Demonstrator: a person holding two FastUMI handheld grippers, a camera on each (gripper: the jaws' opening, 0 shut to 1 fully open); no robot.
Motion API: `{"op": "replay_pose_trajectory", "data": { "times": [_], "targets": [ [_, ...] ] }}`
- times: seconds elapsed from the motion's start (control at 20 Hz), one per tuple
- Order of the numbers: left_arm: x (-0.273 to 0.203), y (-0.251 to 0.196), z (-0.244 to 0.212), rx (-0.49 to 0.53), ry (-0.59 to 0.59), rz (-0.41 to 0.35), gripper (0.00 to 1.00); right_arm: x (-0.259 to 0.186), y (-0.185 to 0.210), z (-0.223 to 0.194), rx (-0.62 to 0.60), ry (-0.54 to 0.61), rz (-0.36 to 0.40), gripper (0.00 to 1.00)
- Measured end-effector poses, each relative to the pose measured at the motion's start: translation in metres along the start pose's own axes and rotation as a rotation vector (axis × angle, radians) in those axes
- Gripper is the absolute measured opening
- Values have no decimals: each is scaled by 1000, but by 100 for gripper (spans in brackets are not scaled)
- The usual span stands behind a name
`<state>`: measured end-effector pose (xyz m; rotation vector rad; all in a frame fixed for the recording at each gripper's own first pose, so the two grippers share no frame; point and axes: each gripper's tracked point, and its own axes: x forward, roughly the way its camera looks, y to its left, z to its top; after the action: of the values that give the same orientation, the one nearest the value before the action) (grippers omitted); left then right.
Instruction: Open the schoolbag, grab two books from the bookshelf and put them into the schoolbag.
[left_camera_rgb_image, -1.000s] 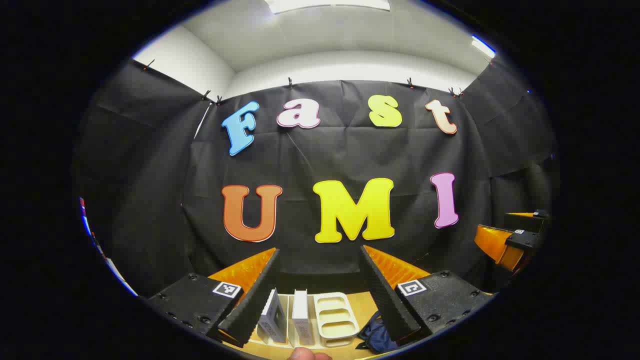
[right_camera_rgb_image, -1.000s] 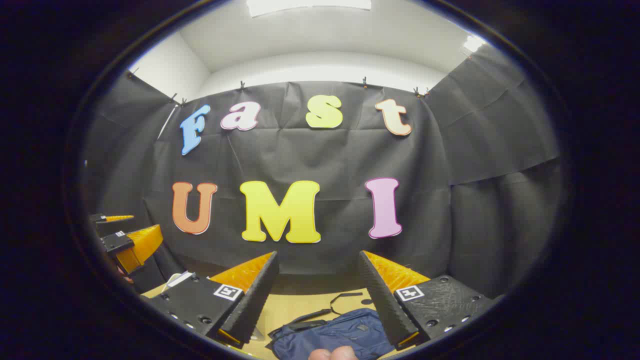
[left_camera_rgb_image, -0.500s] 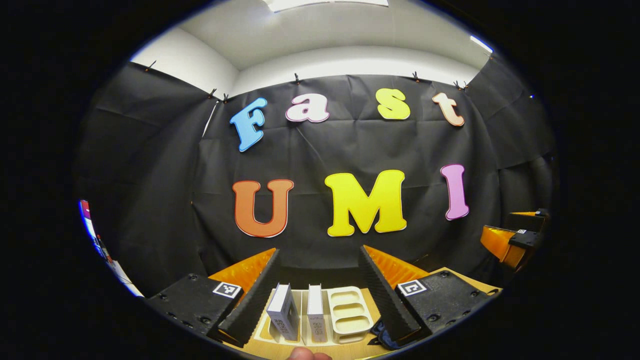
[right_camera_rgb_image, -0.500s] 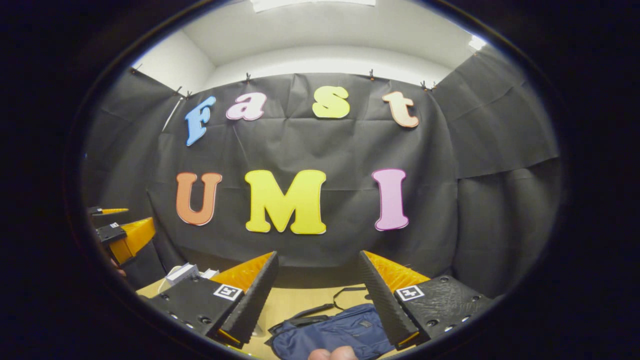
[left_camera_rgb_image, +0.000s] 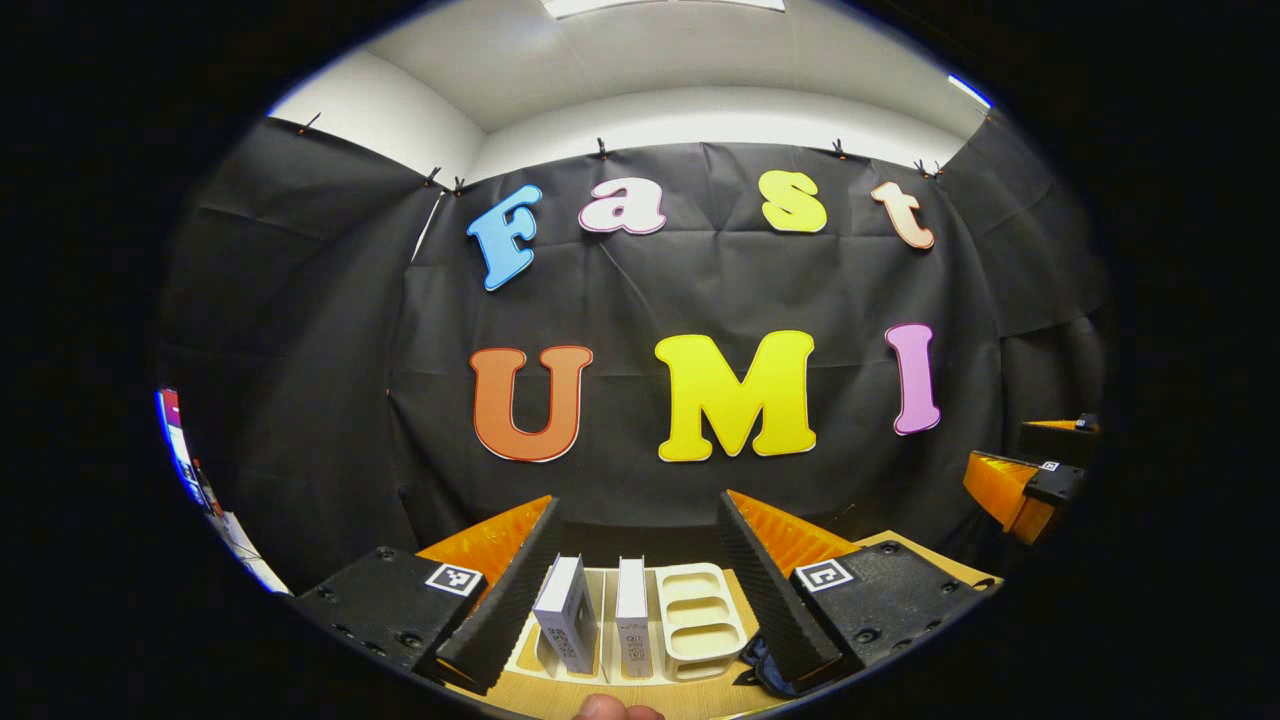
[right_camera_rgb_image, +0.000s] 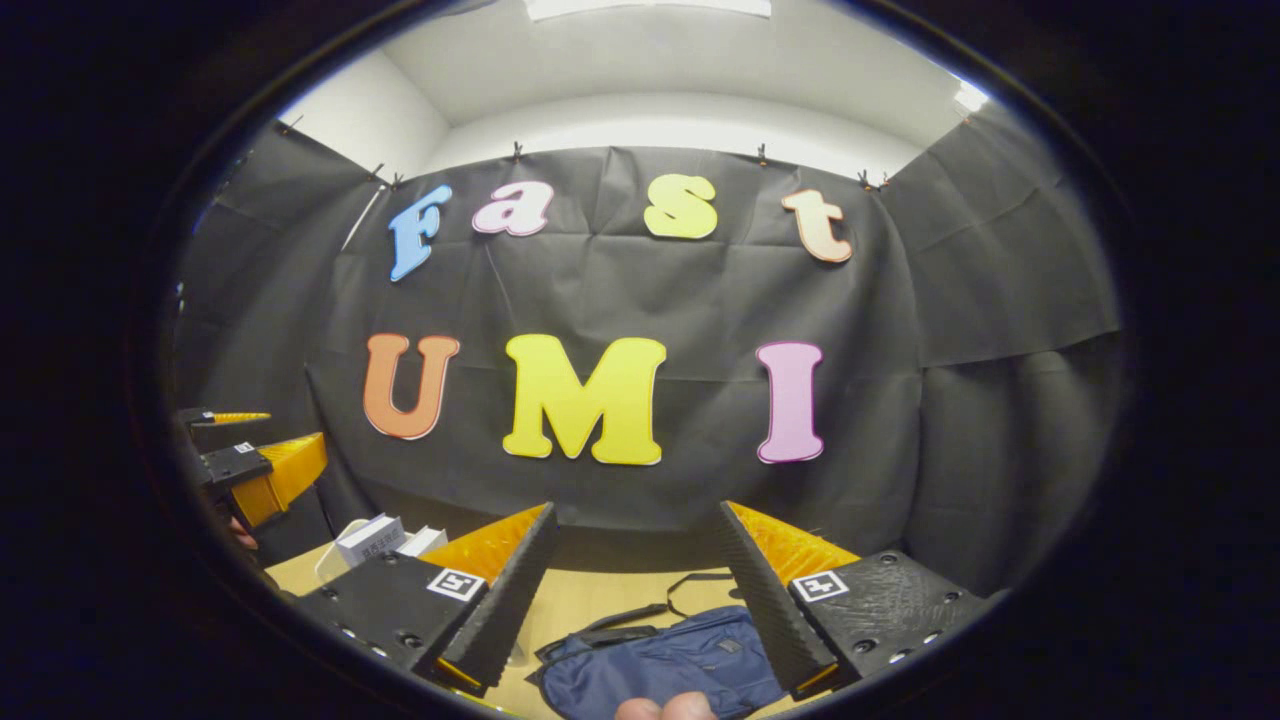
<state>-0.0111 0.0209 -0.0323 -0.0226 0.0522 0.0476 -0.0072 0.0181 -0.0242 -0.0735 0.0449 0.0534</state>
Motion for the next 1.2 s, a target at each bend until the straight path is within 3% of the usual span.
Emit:
{"op": "replay_pose_trajectory", "data": {
  "times": [0.25,0.65,1.2],
  "targets": [
    [-3,2,-4,-7,-1,-8,97,-7,10,-13,-23,28,7,95],
    [-12,14,-12,4,7,-5,97,-22,43,-82,-98,135,72,98],
    [-25,26,-25,16,38,9,98,-42,70,-263,-188,462,147,96]
  ]
}}
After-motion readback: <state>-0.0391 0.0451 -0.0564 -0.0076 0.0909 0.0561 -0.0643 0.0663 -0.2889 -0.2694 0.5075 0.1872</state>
